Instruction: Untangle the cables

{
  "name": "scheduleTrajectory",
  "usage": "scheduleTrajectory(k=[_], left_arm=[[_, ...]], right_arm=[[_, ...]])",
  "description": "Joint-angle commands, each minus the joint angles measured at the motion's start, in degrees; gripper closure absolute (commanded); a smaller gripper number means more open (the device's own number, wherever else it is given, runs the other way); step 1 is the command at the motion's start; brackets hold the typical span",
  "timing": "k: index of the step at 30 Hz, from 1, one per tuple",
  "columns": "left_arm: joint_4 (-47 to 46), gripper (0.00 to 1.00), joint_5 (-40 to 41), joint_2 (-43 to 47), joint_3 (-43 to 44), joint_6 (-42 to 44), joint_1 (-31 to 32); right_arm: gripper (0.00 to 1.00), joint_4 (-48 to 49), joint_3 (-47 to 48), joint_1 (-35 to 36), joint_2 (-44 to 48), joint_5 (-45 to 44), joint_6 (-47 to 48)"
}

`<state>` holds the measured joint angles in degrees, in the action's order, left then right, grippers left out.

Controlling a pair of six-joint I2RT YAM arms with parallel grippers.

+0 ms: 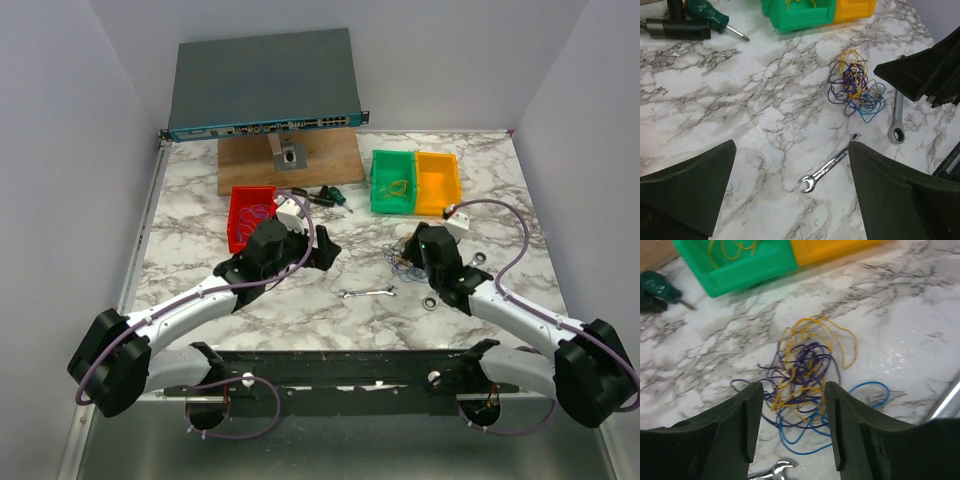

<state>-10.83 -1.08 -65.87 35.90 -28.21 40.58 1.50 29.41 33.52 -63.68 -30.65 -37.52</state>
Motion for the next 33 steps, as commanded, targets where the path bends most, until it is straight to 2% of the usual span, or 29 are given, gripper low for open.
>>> scheduleTrajectory(k=[1, 5, 7, 11, 13, 17, 19, 23, 26, 27, 30, 31, 33], left_arm=[[-8.3, 0.01, -0.4, -3.2, 1.8, 4.2, 0.6], [-13.7, 0.01, -4.7, -5.8, 0.0, 6.0, 0.9], [-16.2, 0.01, -6.0, -6.6, -1.4, 7.1, 1.0], [-15.4, 0.01, -8.0, -7.1, -0.4, 7.2, 1.0], [-15.6, 0.01, -9.4, -7.2, -0.1, 7.1, 1.0], [-16.0, 0.01, -13.7, -8.8, 1.2, 7.1, 1.0], [-16.0, 0.02, -14.5, -10.0, 2.0, 6.8, 1.0], [-16.3, 0.02, -14.7, -11.1, 2.9, 6.6, 1.1], [-13.6, 0.02, -13.9, -12.5, 4.5, 6.5, 1.0], [-12.2, 0.02, -13.7, -13.4, 5.5, 6.4, 1.0], [-8.3, 0.03, -14.2, -16.5, 8.7, 5.9, 0.9], [-7.1, 0.03, -14.4, -17.7, 10.0, 5.7, 1.0], [-5.3, 0.05, -15.2, -19.6, 11.7, 5.1, 0.9]], right_arm=[[0.4, -5.7, -1.1, -4.9, -0.9, 3.4, -1.1], [0.4, -5.9, 2.2, -7.2, -7.4, 6.4, -0.1], [0.44, -5.4, 3.6, -7.2, -10.9, 8.0, 0.1], [0.68, -4.8, 5.4, -7.2, -14.2, 11.3, 0.6], [0.82, -3.1, 5.0, -7.2, -13.9, 14.7, 1.0], [0.99, 1.2, 4.3, -7.2, -13.2, 25.4, 0.8], [0.99, 5.1, 3.2, -6.9, -12.4, 33.3, -0.3], [0.99, 10.5, 2.7, -6.3, -10.6, 41.8, -3.6], [0.99, 9.9, 3.9, -6.3, -9.8, 42.8, -4.6], [0.96, 8.9, 4.3, -6.3, -9.6, 41.9, -4.5], [0.58, 3.6, 6.0, -6.3, -9.6, 35.9, -3.8], [0.51, 2.5, 6.1, -6.3, -9.6, 33.6, -3.2], [0.45, 1.4, 6.6, -6.3, -10.0, 30.9, -2.7]])
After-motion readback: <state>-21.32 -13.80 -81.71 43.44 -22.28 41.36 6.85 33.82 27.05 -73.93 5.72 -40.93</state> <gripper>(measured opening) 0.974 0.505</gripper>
